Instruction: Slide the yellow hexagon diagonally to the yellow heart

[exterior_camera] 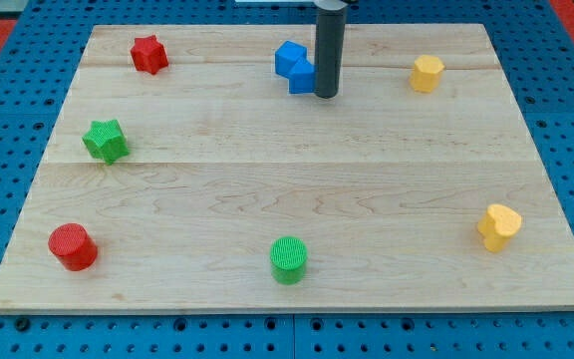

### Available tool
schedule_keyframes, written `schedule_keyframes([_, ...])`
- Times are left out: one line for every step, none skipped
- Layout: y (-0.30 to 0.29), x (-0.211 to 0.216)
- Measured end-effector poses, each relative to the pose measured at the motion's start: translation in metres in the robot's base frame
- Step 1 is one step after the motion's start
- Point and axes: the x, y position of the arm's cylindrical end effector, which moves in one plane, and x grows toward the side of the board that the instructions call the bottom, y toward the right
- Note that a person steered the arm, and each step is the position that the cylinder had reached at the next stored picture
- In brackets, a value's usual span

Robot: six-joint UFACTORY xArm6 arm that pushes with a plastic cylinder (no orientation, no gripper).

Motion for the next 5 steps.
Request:
schedule_keyframes([0.008,-0.001])
schedule_keyframes([0.043,-0.051])
schedule_keyframes([0.092,-0.075])
schedule_keyframes([0.127,-0.066])
schedule_keyframes([0.127,-0.012])
